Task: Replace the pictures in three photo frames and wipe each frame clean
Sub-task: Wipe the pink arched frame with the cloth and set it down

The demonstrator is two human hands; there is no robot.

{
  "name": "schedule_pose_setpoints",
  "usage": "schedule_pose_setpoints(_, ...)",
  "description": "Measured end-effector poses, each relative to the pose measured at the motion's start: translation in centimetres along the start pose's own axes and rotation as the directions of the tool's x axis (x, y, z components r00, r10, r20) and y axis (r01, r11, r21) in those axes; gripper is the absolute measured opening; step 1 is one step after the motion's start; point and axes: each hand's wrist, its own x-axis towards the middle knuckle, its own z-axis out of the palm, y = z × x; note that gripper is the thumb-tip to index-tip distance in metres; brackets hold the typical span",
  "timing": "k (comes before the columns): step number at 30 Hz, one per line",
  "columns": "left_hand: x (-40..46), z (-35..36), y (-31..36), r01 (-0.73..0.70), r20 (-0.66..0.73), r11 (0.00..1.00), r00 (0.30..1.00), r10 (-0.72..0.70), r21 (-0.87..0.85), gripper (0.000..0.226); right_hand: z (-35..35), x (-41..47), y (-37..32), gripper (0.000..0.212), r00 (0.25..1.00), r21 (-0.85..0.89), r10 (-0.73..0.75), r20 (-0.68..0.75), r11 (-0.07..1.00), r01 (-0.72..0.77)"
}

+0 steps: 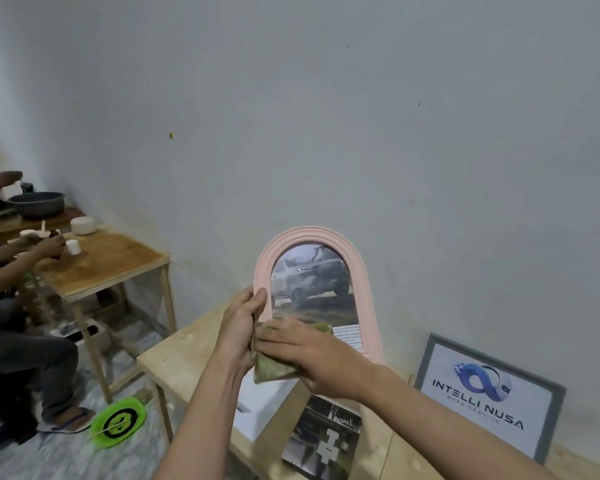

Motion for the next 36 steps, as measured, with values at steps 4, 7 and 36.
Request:
schedule_pose_setpoints(4,0.3,-0.4,0.2,0.003,-0.072,1.0,0.997,-0.001,0.03,0.022,-0.8,-1.9,0.9,0.053,0.99,0.033,-0.024,0.137,0.999,0.02)
schedule_pose_setpoints(7,0.5,-1.1,0.1,0.044,-0.136,0.998,0.99,-0.039,0.035,0.022,-1.7,-3.4,2.1,0.051,0.982,0.007,0.004,0.191,1.0,-0.005)
schedule_pose_setpoints(36,-0.7,0.9,0.0,-0.158,0.027,0.985,0.987,0.157,0.071,0.02,-8.0,2.6,6.6,0.083,0.835,0.072,0.392,-0.386,0.915,-0.397)
